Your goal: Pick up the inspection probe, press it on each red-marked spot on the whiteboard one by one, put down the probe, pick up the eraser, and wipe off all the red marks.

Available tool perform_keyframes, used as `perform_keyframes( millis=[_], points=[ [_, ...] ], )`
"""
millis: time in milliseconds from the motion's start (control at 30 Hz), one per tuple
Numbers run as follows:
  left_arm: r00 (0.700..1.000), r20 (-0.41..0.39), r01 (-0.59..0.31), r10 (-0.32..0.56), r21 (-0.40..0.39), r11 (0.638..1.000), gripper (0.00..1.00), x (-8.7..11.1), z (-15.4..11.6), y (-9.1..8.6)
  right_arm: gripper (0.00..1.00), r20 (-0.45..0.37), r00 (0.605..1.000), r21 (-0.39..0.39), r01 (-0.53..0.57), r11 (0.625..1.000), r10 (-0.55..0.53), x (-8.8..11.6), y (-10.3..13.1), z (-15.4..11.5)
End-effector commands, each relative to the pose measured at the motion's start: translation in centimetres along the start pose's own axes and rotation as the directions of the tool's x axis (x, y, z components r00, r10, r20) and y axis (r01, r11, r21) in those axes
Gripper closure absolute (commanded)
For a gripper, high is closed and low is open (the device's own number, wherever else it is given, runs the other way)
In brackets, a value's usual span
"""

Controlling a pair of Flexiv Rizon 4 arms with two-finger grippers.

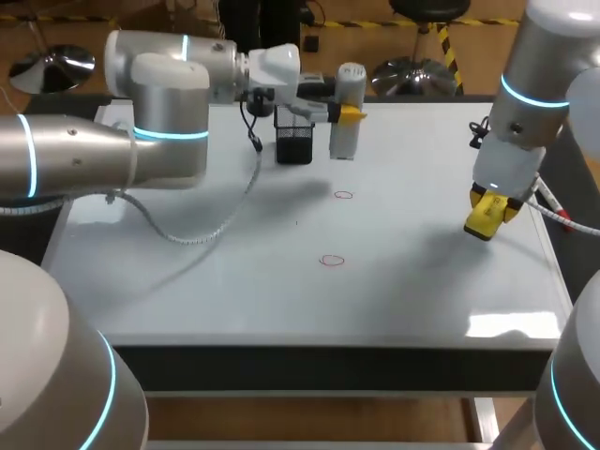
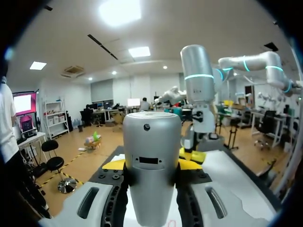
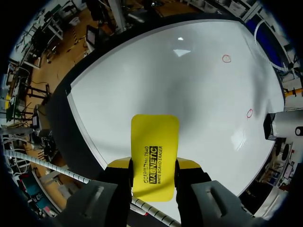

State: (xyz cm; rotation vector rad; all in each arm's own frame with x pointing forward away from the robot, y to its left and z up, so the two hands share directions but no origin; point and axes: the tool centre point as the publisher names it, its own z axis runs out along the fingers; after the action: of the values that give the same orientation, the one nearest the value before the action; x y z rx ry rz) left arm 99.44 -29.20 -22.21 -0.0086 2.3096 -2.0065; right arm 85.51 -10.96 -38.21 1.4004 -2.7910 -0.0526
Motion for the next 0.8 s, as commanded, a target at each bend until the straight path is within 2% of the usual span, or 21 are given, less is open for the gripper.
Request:
perform_keyframes(
  millis=[33,400,800],
  points=[
    [1.0,-0.005,-0.017,0.017,-0.006,1.0,1.0,-1.4,-0.5,-1.5,1.0,-0.002,1.0,0.002,0.001,1.0,-0.001,0.0,-0.1,0.0],
    [1.0,-0.014,0.01,-0.01,-0.002,1.0,1.0,-5.5,-0.5,-3.5,1.0,-0.002,1.0,0.002,0.001,1.0,-0.001,0.0,-0.1,0.0],
    [0.999,-0.022,0.033,-0.033,-0.016,0.999,1.0,-9.4,0.3,-3.5,1.0,-0.002,1.0,0.002,0.001,1.0,-0.001,0.0,-0.1,0.0]
  ],
)
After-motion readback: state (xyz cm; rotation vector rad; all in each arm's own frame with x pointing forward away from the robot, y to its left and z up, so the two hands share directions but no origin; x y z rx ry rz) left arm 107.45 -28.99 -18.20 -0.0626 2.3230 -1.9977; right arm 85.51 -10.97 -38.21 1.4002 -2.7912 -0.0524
